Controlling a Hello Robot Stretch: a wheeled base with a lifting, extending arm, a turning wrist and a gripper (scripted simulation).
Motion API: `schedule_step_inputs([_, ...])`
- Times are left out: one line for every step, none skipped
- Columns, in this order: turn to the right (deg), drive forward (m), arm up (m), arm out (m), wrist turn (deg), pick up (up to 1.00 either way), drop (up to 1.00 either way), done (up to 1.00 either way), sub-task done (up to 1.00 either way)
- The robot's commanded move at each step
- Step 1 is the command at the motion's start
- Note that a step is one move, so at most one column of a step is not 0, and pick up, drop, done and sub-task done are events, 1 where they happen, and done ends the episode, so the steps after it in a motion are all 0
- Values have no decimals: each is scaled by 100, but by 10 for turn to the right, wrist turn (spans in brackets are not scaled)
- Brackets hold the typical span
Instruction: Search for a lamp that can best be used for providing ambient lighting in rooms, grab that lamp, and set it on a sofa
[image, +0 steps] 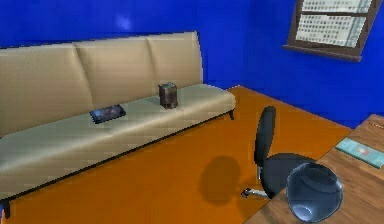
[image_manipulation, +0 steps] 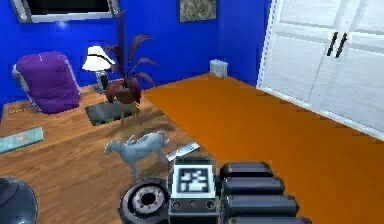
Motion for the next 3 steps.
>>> schedule_step_inputs([-270, 0, 0, 0, 0, 0, 0, 0, 0])
schedule_step_inputs([0, 45, 0, 0, 0, 0, 0, 0, 0])
schedule_step_inputs([270, 0, 0, 0, 0, 0, 0, 0, 0])
